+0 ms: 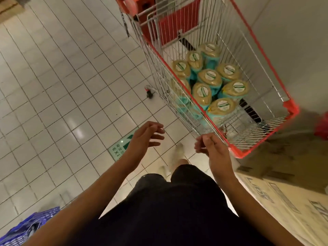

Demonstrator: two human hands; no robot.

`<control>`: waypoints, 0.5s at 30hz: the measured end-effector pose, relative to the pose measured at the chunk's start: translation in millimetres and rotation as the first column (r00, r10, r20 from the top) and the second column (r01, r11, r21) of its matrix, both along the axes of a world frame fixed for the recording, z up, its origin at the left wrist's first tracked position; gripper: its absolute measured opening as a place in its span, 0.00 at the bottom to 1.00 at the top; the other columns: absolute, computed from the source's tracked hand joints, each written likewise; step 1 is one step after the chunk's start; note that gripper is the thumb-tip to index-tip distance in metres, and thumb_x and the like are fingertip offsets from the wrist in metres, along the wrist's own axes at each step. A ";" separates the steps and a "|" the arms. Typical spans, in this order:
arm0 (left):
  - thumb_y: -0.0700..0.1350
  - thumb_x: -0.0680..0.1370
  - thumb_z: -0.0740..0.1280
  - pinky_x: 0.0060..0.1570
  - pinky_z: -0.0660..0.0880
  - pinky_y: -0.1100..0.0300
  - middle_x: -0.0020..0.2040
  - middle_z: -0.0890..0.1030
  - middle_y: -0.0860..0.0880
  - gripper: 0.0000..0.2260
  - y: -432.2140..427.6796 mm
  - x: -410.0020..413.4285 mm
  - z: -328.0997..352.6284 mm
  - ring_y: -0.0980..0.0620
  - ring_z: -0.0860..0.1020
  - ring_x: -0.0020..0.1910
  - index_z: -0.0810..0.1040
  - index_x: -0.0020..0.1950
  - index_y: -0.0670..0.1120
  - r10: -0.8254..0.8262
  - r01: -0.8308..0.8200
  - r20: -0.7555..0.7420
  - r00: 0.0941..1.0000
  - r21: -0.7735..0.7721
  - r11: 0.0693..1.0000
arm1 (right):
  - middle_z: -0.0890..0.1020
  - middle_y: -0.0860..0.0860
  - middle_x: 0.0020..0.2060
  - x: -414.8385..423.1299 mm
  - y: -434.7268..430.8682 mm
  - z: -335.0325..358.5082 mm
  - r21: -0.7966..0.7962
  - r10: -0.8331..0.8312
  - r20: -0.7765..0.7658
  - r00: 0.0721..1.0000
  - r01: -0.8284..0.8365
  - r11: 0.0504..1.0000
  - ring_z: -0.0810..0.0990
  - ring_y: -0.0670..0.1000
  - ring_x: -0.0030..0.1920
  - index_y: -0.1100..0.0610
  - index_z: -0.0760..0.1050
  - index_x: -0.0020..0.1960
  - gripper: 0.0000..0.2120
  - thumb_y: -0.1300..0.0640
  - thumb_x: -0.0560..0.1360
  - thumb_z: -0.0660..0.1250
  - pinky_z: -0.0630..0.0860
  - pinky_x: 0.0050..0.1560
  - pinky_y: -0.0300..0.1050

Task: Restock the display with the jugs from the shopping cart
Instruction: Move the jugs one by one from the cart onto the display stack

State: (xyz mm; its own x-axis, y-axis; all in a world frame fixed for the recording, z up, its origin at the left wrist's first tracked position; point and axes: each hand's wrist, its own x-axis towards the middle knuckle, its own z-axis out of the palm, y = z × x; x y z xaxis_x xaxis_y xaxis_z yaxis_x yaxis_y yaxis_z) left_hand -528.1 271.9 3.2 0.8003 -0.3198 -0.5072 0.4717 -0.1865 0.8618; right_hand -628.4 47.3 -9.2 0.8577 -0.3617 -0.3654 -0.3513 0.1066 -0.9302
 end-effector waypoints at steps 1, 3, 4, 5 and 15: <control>0.46 0.88 0.55 0.52 0.82 0.55 0.56 0.84 0.47 0.14 -10.6 19.8 -2.3 0.46 0.84 0.55 0.79 0.62 0.45 -0.010 0.010 -0.001 1.000 -0.009 1.000 | 0.84 0.55 0.41 14.3 -8.7 -2.3 -0.002 -0.021 -0.010 1.000 0.021 1.000 0.84 0.55 0.45 0.49 0.83 0.46 0.13 0.51 0.83 0.62 0.82 0.48 0.47; 0.47 0.88 0.56 0.51 0.83 0.57 0.55 0.85 0.48 0.14 -33.5 60.0 -6.9 0.46 0.84 0.55 0.80 0.61 0.46 -0.028 0.028 0.002 1.000 -0.023 0.999 | 0.84 0.54 0.40 44.9 -27.8 -8.8 -0.002 -0.058 -0.024 0.998 0.058 0.998 0.84 0.54 0.44 0.50 0.83 0.46 0.13 0.51 0.83 0.62 0.81 0.47 0.44; 0.48 0.87 0.56 0.51 0.83 0.57 0.55 0.85 0.47 0.14 -45.7 80.6 -8.5 0.46 0.84 0.54 0.80 0.61 0.46 -0.035 0.035 0.002 0.999 -0.028 0.999 | 0.84 0.54 0.40 61.4 -38.2 -12.8 -0.003 -0.075 -0.026 0.997 0.075 0.997 0.84 0.53 0.44 0.51 0.83 0.46 0.13 0.51 0.83 0.62 0.81 0.47 0.44; 0.48 0.87 0.57 0.51 0.82 0.56 0.55 0.85 0.47 0.13 -58.3 101.9 -9.5 0.45 0.84 0.54 0.80 0.60 0.46 -0.042 0.042 0.000 0.999 -0.031 0.999 | 0.84 0.54 0.40 79.4 -49.0 -16.8 -0.004 -0.093 -0.023 0.995 0.093 0.996 0.84 0.53 0.44 0.52 0.82 0.47 0.13 0.52 0.84 0.62 0.81 0.47 0.43; 0.42 0.86 0.59 0.50 0.80 0.52 0.54 0.85 0.41 0.11 -148.9 271.1 -0.2 0.47 0.84 0.50 0.81 0.59 0.42 -0.108 0.115 -0.085 0.990 0.082 0.990 | 0.84 0.48 0.38 271.4 -140.7 -34.9 0.028 -0.156 -0.059 0.986 0.158 0.987 0.82 0.47 0.41 0.53 0.81 0.46 0.13 0.52 0.84 0.62 0.82 0.45 0.42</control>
State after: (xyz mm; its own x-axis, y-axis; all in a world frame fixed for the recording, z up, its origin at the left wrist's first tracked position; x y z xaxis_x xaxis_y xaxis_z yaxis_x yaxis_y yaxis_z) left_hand -256.9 123.0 3.0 0.7176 -0.3568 -0.5981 0.5107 -0.3143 0.8003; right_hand -357.0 -93.3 -44.0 0.7689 -0.4777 -0.4249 -0.3792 0.1943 -0.9047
